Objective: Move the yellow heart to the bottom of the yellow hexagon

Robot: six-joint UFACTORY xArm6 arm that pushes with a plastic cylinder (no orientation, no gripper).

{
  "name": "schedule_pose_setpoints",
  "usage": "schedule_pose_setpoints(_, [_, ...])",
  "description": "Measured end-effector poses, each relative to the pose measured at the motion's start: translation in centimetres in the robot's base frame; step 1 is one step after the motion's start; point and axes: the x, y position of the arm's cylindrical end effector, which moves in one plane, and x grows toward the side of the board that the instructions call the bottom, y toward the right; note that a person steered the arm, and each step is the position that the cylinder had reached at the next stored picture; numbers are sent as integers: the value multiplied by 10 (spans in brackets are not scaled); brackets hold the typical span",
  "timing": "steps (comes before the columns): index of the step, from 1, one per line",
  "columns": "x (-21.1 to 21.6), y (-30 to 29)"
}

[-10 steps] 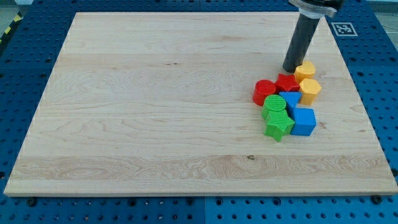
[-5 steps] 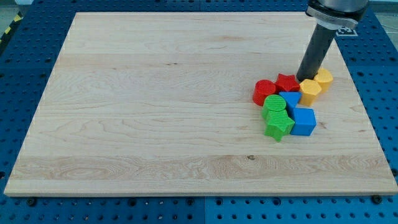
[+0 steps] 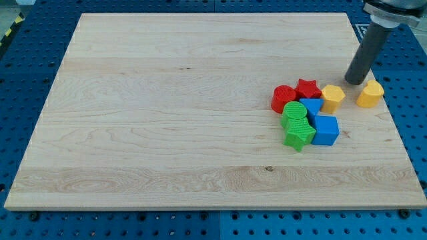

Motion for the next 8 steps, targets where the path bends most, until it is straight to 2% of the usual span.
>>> schedule_pose_setpoints(1, [32, 25])
schedule_pose_setpoints(4, [84, 27])
schedule_pose_setpoints(6, [90, 46])
schedule_pose_setpoints(7, [107, 45])
schedule_pose_setpoints(8, [110, 19])
